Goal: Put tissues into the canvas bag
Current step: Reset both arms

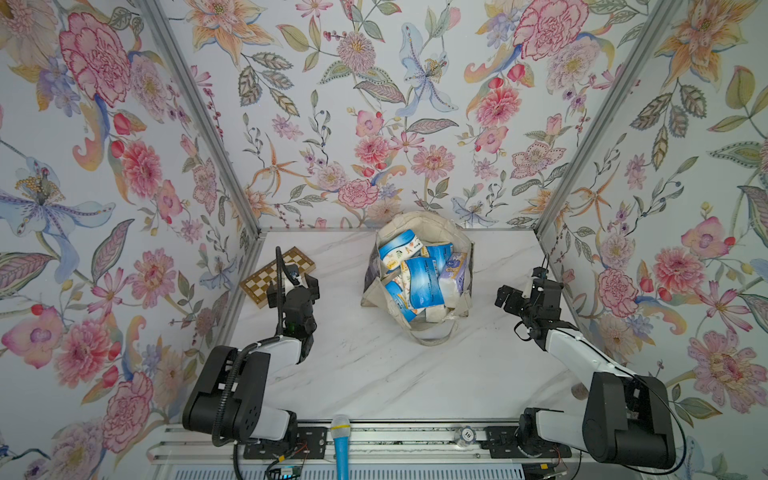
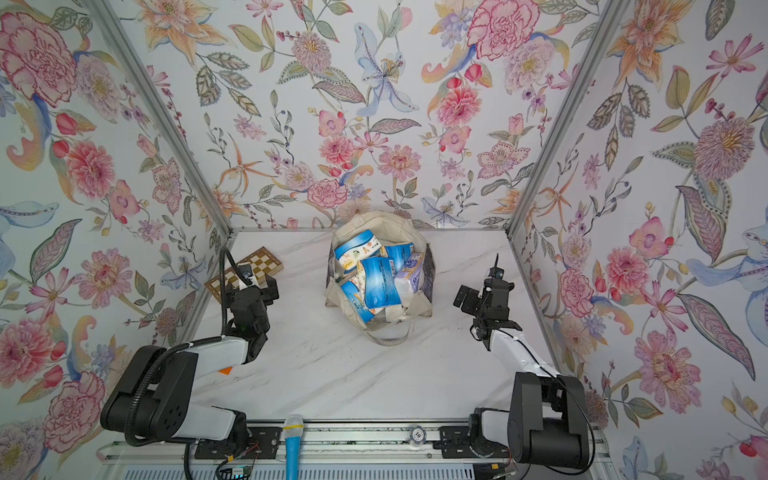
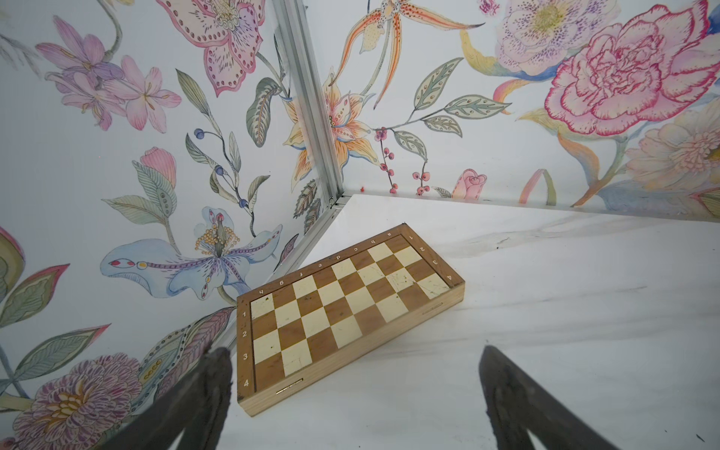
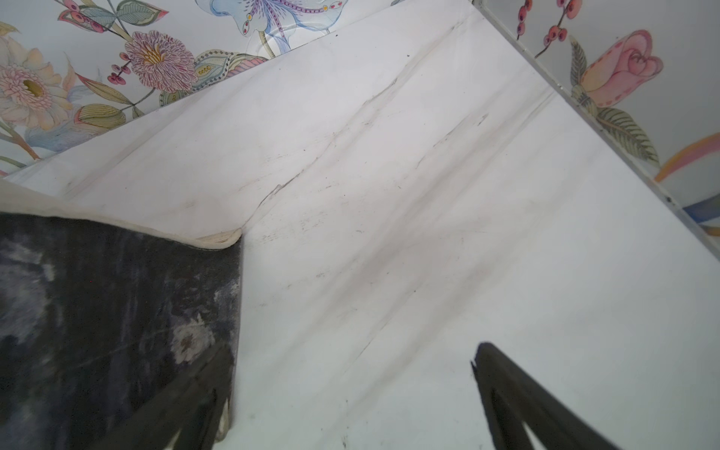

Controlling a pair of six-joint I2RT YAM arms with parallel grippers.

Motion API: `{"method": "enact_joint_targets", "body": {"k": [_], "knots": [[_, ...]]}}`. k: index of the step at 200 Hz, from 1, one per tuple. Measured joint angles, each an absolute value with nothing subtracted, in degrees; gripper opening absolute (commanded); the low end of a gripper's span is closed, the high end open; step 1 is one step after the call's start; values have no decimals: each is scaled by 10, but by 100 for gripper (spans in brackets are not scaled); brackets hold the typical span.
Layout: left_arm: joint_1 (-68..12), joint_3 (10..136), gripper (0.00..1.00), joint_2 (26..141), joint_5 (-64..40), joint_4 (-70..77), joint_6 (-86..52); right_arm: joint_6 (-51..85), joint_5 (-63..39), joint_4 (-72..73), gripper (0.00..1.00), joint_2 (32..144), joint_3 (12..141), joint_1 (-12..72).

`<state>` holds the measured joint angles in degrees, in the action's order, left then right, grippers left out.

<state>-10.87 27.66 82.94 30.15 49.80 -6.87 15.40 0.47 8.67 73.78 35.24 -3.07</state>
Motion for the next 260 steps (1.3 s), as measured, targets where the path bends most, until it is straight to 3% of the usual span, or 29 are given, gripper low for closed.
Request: {"method": "enact_joint_targets", "body": {"k": [35, 79, 135, 172, 260], "knots": [[-109, 301, 99, 829, 314, 462, -50, 149, 11, 97, 99, 738, 352, -30], [-109, 168, 99, 877, 322, 623, -5, 147, 20, 119, 99, 765, 353, -17], [-109, 145, 99, 878, 315, 731, 11, 107, 54, 210, 99, 768, 321, 25], [-109, 26, 99, 908, 247, 844, 26, 78, 75, 273, 99, 763, 281, 39], [-71, 98, 99, 907, 139, 822, 26, 18, 135, 446, 99, 756, 189, 42]]}}
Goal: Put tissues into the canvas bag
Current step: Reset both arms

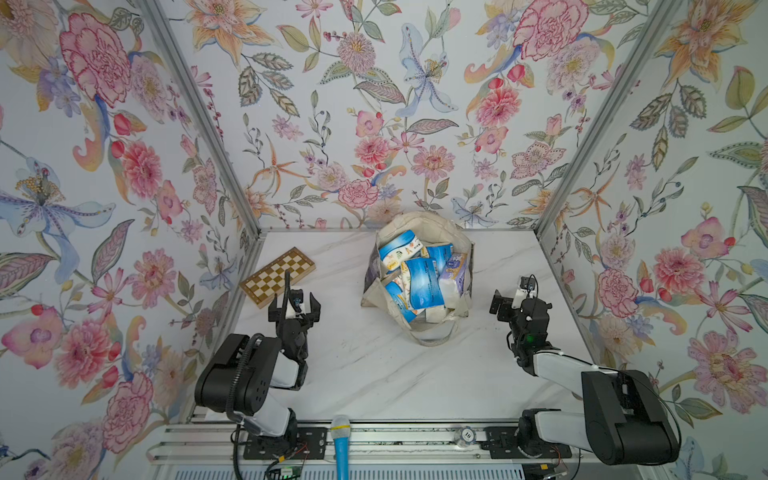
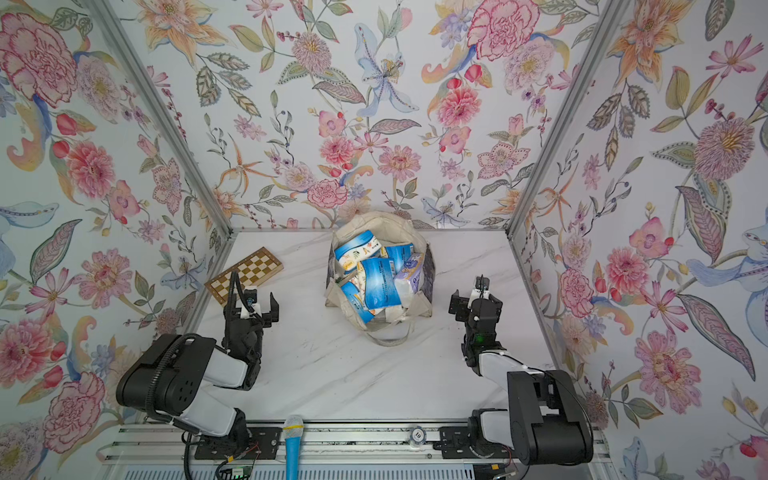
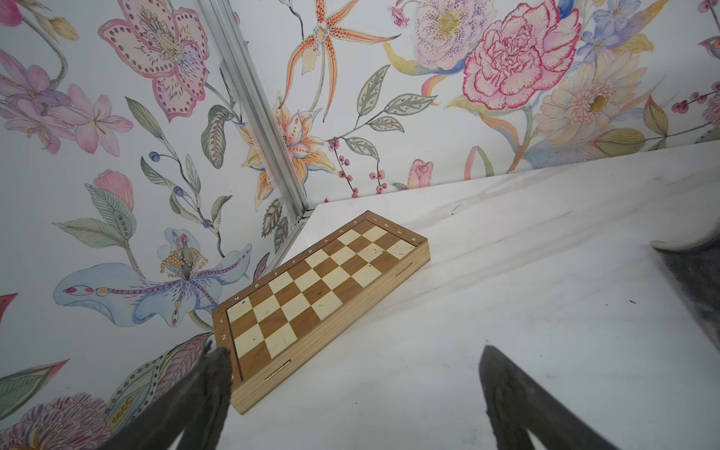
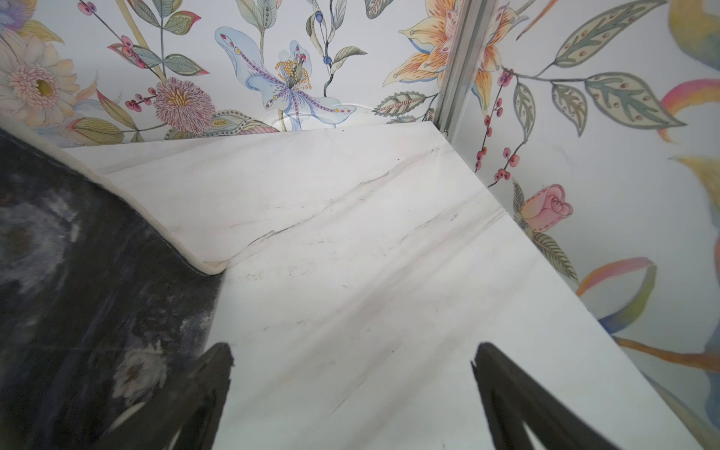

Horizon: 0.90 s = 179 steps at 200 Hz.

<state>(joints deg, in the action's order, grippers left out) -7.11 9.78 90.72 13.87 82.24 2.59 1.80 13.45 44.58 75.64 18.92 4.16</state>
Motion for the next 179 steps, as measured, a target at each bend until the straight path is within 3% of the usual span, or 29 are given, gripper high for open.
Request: {"method": "enact_joint_targets", "body": {"k": [57, 108, 179], "knots": [[-71, 98, 99, 907, 136, 821, 26, -25, 145, 639, 99, 892, 134, 64], [-63, 106, 99, 907, 120, 800, 22, -19, 98, 638, 99, 893, 161, 19], [-61, 110, 99, 907, 117, 797, 21, -20, 93, 638, 99, 892, 162, 33]]}}
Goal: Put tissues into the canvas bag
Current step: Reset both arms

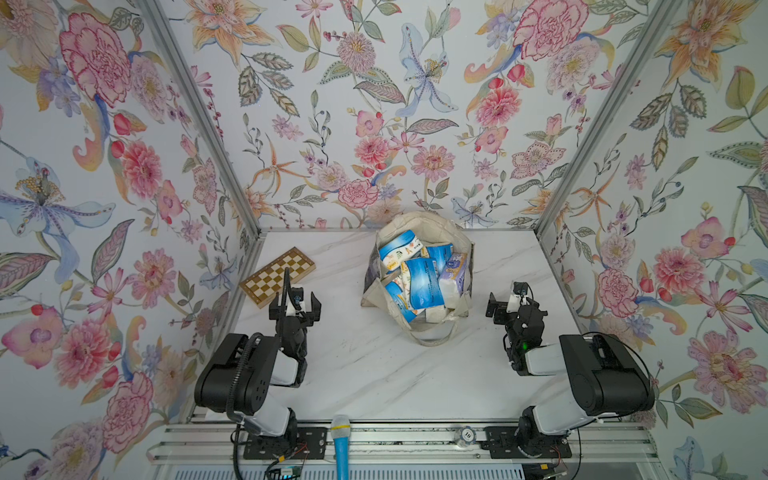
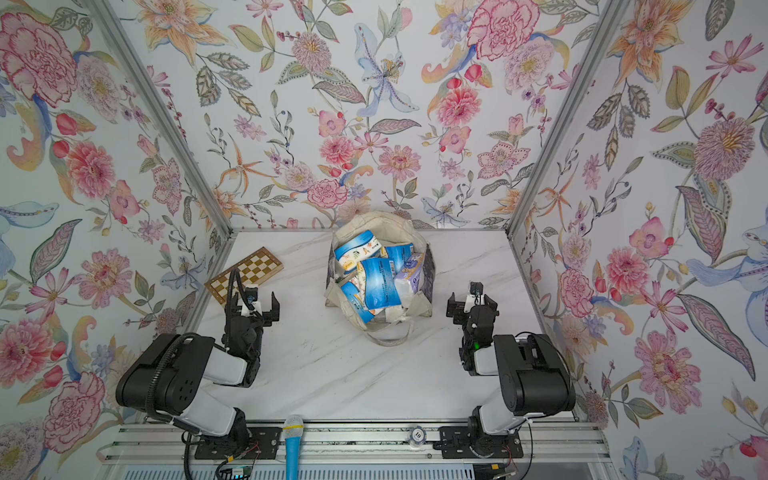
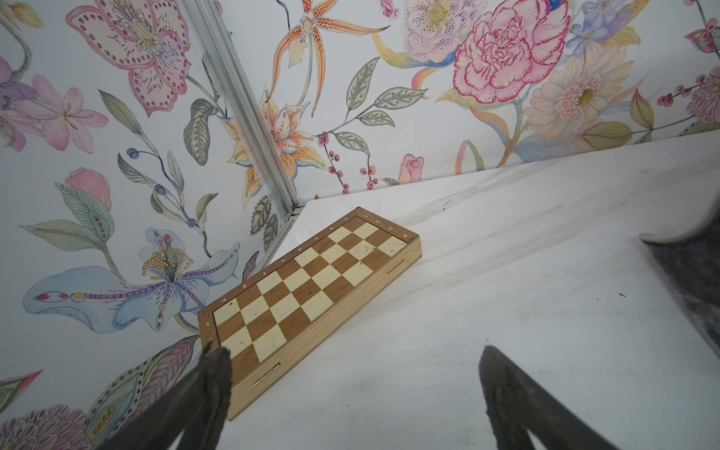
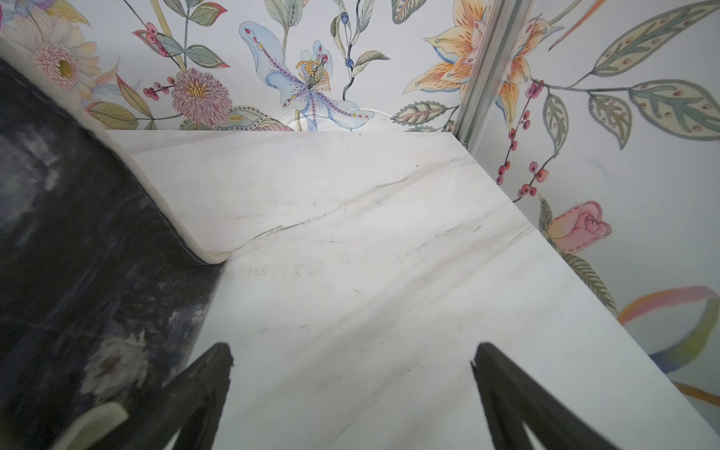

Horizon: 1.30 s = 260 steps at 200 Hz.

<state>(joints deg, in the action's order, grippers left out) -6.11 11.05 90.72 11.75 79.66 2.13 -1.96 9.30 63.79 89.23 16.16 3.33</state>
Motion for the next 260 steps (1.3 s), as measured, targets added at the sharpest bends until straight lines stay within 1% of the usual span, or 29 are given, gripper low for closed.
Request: {"method": "enact_joint_targets", "body": {"k": [189, 260], "knots": [[-61, 110, 99, 907, 117, 796, 21, -22, 101, 648, 99, 892, 161, 41], [-61, 110, 99, 907, 117, 795, 21, -22, 85, 641, 99, 892, 161, 31]]}}
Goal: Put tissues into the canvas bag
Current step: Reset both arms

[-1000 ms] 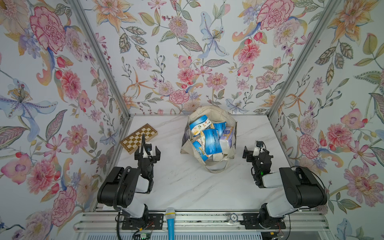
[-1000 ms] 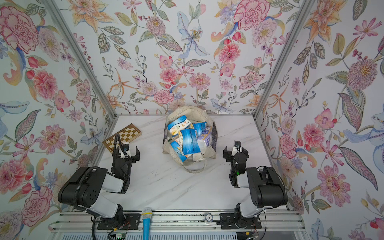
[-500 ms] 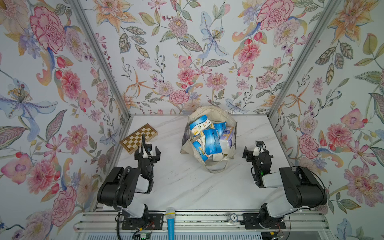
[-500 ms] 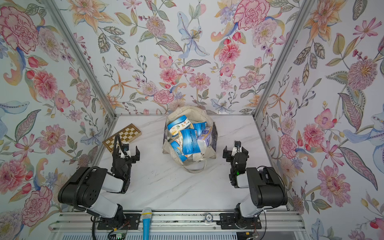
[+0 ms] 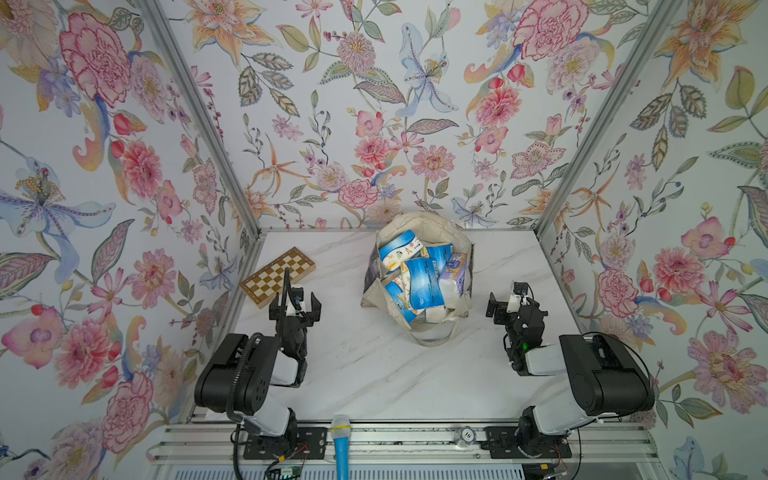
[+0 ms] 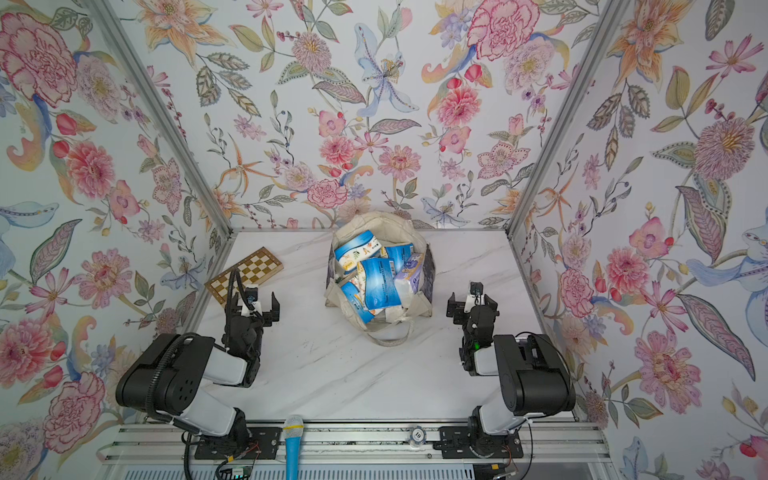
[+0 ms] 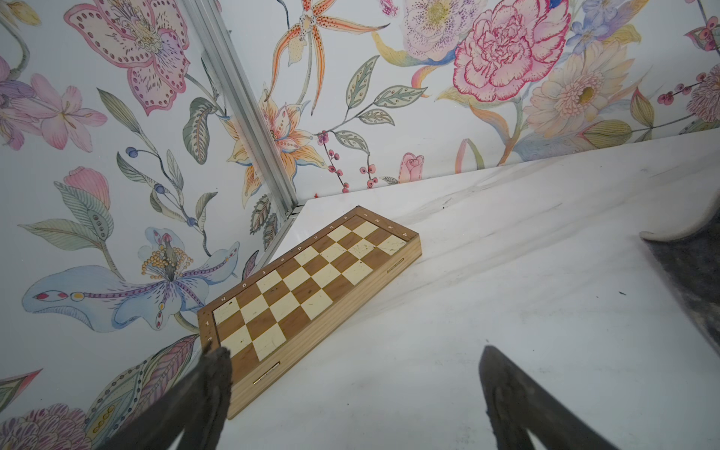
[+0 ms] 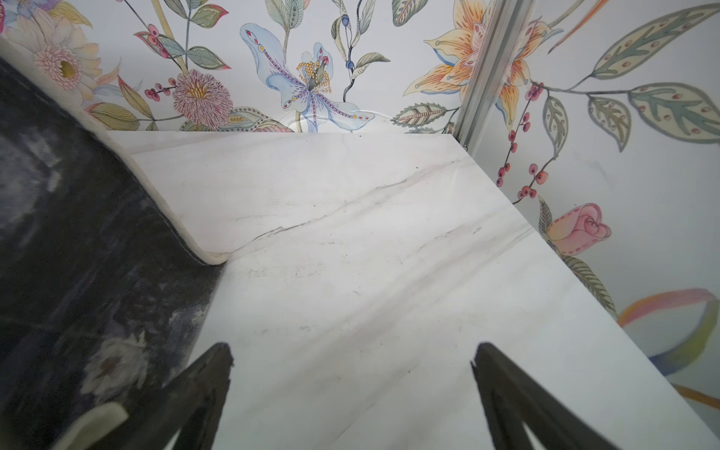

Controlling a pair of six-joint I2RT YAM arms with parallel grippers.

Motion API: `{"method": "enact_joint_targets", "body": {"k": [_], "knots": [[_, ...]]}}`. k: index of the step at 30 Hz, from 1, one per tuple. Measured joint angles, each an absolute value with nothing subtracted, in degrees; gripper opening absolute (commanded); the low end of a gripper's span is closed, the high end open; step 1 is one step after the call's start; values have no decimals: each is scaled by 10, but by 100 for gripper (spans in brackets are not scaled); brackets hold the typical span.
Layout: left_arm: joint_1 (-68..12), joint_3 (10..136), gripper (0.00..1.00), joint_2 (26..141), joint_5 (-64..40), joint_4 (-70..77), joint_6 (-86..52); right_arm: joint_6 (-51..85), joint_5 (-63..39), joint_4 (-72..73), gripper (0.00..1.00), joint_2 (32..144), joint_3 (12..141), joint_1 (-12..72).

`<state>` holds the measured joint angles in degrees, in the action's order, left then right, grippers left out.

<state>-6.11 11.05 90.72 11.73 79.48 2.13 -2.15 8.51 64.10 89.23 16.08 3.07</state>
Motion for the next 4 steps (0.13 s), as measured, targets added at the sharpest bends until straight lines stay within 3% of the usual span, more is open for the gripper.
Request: {"method": "enact_joint_targets", "body": {"k": [4], "knots": [[-61, 110, 100, 907, 117, 795, 21, -22, 83, 641, 99, 892, 161, 31]]}}
